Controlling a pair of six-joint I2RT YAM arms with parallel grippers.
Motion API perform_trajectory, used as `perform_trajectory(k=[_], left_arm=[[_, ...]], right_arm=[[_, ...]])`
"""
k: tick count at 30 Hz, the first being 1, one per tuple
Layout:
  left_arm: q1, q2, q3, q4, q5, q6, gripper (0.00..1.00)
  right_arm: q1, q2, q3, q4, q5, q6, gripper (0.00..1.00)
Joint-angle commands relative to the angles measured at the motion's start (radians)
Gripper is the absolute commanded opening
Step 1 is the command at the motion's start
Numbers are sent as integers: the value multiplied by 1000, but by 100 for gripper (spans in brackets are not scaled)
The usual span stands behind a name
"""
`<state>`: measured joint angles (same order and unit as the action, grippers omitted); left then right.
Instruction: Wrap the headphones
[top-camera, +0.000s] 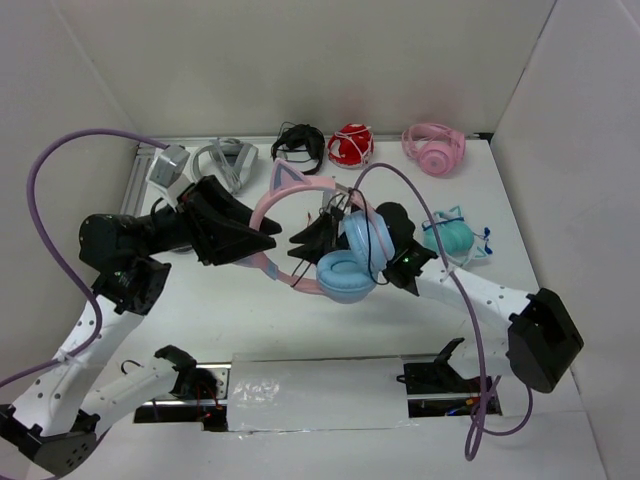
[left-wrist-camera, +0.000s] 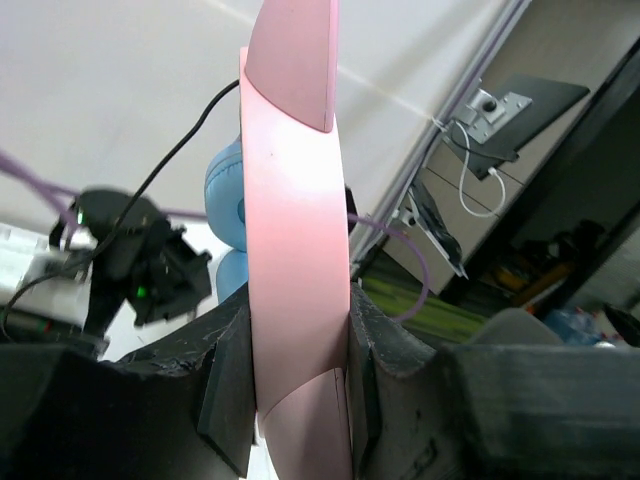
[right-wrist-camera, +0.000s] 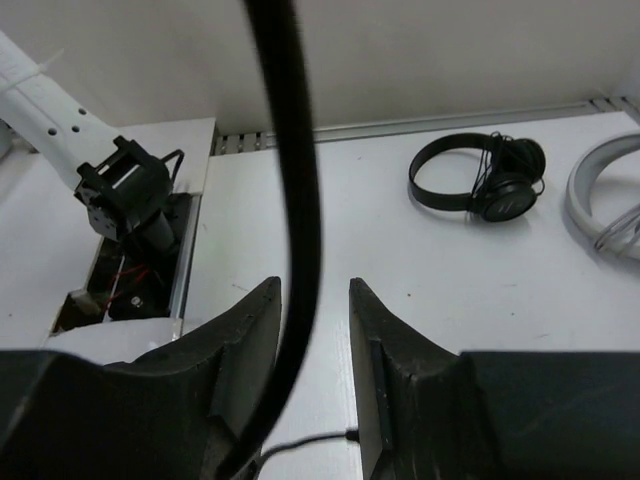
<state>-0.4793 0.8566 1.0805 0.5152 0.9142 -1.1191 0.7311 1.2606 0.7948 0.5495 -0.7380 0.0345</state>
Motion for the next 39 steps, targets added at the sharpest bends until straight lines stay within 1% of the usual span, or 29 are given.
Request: perform_trajectory(k=[1,3,5,6,8,9,10,11,12,13,14,15,17,18,21,24,27,29,30,31,32,33,34,35,36,37,38,39], left_arm=[[-1,-18,91,31,-106,30,0],[-2,-13,85,67,-103,21,0],[-1,-13,85,71,-110,16,0],[-1,-11,93,60,-113,19,0],[-2,-14,90,66,-127,27,0],[-1,-14,85,68,-136,30,0],[-1,-21,81,60,-146,36,0],[-1,-25,61,63,-176,41,0],[-1,-31,50,69,-198,45,0],[-1,-43,27,69,-256,47,0],[-1,-50,19,65,-256,51,0],[-1,-54,10,59,-331,56,0],[-2,-67,-17,54,-400,68,0],[-2,-71,-27,51,-482,73,0],[-2,-67,-80,78,-592,70,0],[-4,-59,-139,150,-661,80,0],[-2,-22,-119,109,-817,122,0],[-2,1,-123,114,-865,142,0],[-2,10,-135,135,-888,146,0],[-2,21,-178,185,-909,168,0],[-2,21,-179,203,-910,177,0],[-2,33,-188,206,-910,185,0],[-4,39,-189,201,-954,195,0],[-4,45,-185,188,-972,212,0],[-4,56,-179,155,-994,232,0],[-5,62,-176,146,-1012,254,0],[-4,67,-175,138,-1053,283,0],[-5,70,-180,119,-1069,300,0]], right_arm=[[8,48,9,101,-12,39,40],[10,97,50,75,-41,39,40],[13,141,75,75,-47,44,39],[14,152,75,85,-49,56,33],[16,177,78,98,-67,59,24],[21,183,78,96,-67,62,16],[24,187,78,93,-64,62,12],[28,192,73,90,-61,61,4],[36,189,66,95,-52,67,1],[40,180,41,113,-26,82,0],[47,175,29,124,-11,82,0],[53,171,12,139,9,112,0],[67,155,-41,183,38,148,0],[77,155,-57,199,81,192,0],[106,163,-117,248,146,277,0],[165,186,-131,215,184,301,0],[209,175,-184,211,248,343,0],[237,165,-189,208,285,383,0],[246,164,-174,185,325,396,0],[292,168,-140,73,374,389,0],[292,168,-140,72,374,389,0],[316,163,-109,28,414,383,0],[338,158,-100,-55,516,361,0],[388,149,-92,-95,584,358,0],[410,135,-91,-129,654,363,0],[427,125,-88,-198,763,378,0],[447,114,-83,-236,810,392,0],[447,100,-68,-331,845,407,0]])
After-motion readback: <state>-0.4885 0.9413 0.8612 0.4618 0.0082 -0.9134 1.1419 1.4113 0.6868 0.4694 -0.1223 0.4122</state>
